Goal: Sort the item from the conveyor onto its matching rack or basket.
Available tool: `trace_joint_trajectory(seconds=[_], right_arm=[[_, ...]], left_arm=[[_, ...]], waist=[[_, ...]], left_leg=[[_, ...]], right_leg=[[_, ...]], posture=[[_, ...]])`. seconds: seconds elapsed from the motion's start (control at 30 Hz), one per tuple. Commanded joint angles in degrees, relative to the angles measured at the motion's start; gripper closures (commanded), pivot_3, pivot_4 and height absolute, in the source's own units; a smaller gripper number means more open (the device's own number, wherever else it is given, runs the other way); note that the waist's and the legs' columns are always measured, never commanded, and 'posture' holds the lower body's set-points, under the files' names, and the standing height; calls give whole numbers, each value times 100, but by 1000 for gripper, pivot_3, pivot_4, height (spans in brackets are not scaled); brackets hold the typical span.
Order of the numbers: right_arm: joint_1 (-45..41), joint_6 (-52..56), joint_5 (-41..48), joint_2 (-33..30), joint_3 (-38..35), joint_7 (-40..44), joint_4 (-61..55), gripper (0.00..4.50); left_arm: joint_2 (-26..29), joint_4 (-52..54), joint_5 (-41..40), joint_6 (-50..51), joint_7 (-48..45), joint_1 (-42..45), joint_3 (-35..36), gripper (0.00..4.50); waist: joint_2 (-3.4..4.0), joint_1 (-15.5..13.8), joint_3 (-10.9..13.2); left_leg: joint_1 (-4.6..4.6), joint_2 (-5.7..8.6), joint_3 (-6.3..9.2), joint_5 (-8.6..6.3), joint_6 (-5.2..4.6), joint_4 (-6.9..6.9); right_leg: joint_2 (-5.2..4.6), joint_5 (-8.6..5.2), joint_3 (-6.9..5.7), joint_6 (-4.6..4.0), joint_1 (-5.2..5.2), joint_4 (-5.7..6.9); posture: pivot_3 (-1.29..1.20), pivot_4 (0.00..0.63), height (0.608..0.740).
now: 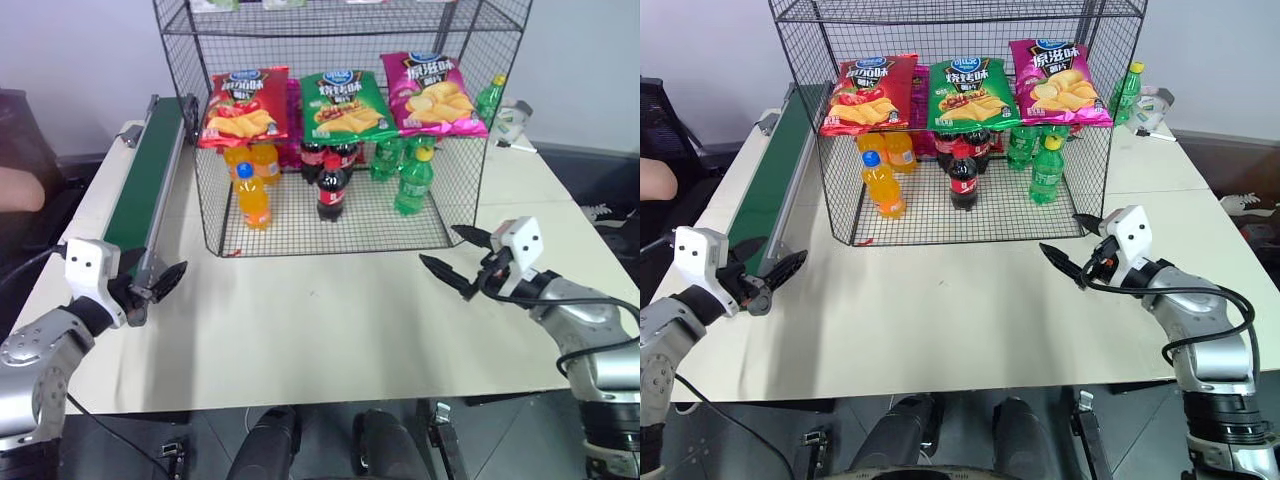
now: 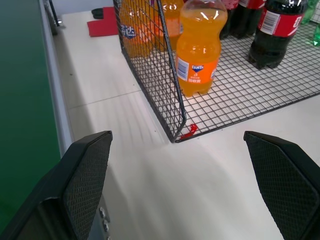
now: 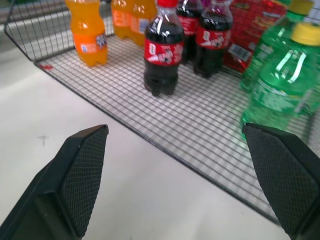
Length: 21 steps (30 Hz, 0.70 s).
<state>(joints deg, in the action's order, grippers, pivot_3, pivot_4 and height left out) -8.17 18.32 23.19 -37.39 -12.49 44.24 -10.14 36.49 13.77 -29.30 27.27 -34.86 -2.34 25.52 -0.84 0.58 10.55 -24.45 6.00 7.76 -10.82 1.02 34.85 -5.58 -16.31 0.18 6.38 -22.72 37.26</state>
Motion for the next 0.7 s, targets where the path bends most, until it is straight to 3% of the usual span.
trace_joint_trajectory(seconds=[0.03,0.7], right_arm=[[-51,-131,21,-60,-114,22,-94,0],[-342,-134,-232,59,242,-171,-166,0]], left_arm=[[55,208,-30,-90,-14,20,87,92],[6,75,176,-182,249,146,71,92]], waist=[[1,0,0],[1,-9,1]], left_leg=[[0,0,0,0,0,-1],[-1,0,-1,0,0,0]], right_leg=[[0,0,0,0,-1,0],[0,0,0,0,0,-1]], posture=[[0,150,740],[0,150,740]])
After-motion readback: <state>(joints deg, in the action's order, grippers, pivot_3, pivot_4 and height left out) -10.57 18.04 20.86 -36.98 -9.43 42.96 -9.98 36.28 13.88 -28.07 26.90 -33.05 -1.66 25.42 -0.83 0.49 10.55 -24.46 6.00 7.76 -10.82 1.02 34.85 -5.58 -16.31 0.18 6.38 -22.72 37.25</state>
